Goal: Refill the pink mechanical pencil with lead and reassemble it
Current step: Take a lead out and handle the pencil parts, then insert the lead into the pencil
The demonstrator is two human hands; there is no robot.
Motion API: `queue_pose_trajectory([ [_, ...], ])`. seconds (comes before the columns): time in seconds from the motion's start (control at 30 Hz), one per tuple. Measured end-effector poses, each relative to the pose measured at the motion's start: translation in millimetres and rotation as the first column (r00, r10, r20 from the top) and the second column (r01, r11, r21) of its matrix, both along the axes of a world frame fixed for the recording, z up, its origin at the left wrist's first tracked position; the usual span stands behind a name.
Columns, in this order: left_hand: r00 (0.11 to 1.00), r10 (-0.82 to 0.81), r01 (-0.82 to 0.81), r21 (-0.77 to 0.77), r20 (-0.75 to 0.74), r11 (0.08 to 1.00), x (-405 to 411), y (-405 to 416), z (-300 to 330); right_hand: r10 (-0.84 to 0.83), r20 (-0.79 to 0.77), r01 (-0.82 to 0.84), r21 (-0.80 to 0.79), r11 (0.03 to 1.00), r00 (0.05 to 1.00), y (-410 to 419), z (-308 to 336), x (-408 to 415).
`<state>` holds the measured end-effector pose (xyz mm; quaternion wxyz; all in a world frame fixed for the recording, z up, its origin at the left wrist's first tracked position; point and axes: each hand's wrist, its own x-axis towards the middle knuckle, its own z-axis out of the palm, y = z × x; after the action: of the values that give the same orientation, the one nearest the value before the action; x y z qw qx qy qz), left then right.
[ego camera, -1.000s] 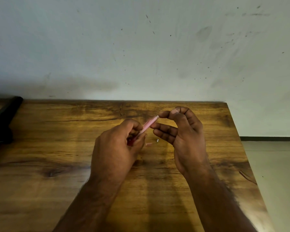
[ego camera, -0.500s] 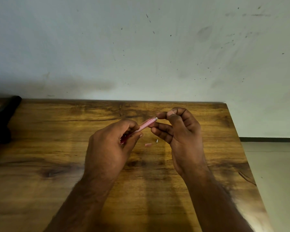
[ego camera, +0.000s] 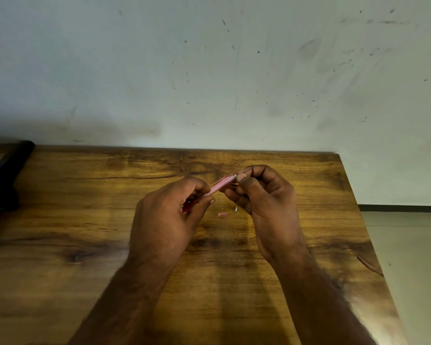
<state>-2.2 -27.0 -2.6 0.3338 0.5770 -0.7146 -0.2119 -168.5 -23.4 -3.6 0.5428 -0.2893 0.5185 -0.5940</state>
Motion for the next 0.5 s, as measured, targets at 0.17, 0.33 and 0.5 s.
queue_pose_trajectory([
  [0.17, 1.000, -0.002, 0.002, -0.021, 0.012, 1.000, 2.0, -1.9, -0.4, 0.013, 0.029, -0.014, 0.009, 1.000, 1.000, 0.9, -0.6, 1.2],
  [0.33, 1.000, 0.013, -0.012, -0.025, 0.006, 1.000, 5.9, -2.6, -1.0, -0.051, -0.218, 0.041, -0.051, 0.998, 0.975, 3.5, -2.3, 0.7],
  [0.5, 1.000, 0.008, -0.008, -0.025, 0.010, 1.000, 10.1, -4.0, -2.1, -0.086, -0.346, 0.073, -0.048, 0.996, 0.934, 4.5, -3.5, 1.9],
])
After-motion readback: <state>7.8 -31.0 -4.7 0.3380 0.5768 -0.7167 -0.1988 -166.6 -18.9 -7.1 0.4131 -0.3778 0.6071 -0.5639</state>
